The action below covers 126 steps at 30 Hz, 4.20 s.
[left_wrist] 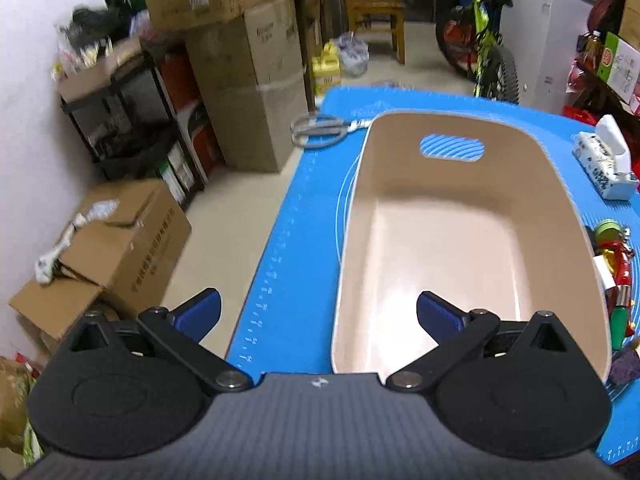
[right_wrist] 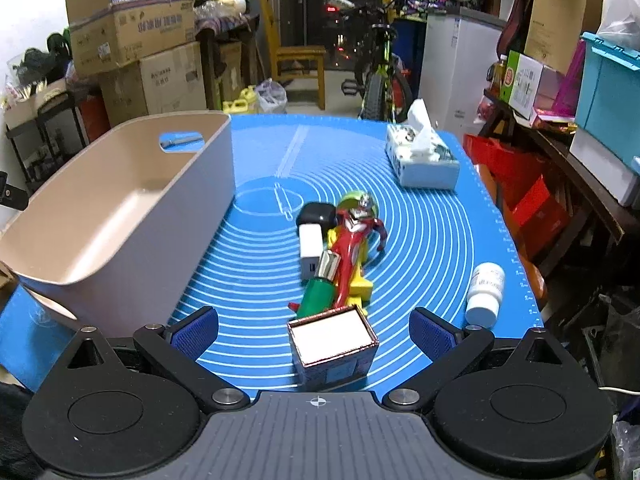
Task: Organize rigid objects
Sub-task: 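Move the left tool to the bin rim while the right tool approaches the red box, then grasp the bin rim with the left gripper while the right gripper grasps the red box, then carry the red box into the bin with the right gripper and release, then move the right gripper to the white pill bottle and grasp it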
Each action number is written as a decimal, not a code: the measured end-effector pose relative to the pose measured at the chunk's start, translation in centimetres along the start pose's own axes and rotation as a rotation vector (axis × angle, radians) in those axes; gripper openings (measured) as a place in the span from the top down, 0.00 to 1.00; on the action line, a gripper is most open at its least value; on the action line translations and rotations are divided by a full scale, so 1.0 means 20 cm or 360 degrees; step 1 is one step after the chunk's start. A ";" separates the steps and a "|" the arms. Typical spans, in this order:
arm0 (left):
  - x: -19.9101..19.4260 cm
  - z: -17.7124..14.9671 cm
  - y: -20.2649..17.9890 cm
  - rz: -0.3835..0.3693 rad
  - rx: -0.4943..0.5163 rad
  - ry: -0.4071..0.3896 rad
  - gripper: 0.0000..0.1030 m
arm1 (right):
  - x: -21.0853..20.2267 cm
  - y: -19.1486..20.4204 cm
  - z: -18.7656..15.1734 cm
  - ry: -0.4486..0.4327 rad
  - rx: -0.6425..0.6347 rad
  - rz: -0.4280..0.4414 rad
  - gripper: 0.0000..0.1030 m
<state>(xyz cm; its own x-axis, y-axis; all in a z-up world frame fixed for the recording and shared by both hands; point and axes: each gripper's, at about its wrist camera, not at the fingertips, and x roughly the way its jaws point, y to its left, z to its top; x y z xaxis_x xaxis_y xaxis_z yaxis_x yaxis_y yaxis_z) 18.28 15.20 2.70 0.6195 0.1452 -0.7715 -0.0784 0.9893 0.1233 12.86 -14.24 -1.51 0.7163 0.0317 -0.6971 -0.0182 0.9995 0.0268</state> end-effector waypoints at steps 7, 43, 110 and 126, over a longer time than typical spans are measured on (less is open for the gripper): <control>0.14 -0.01 0.04 -0.0065 -0.0058 0.0133 0.01 | 0.10 -0.03 -0.02 0.0117 0.0021 -0.0030 0.02; 0.34 -0.01 0.00 -0.0212 0.0059 0.0405 0.93 | 0.34 -0.01 -0.02 0.0221 -0.0101 -0.0047 0.36; 0.35 -0.01 -0.04 -0.0185 0.0076 0.0408 0.94 | 0.53 0.96 0.49 0.0228 -0.0464 0.0271 0.43; 0.34 -0.01 -0.04 -0.0184 0.0070 0.0405 0.93 | 0.20 0.54 0.59 -0.0072 -0.0133 0.0258 0.26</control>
<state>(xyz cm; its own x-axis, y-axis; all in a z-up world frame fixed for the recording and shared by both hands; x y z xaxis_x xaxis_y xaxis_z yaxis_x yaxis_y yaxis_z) 22.47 15.44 -2.80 0.4058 0.0365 -0.9132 0.0187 0.9987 0.0482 23.71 -3.33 4.38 0.7297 0.1942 -0.6556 -0.1926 0.9784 0.0754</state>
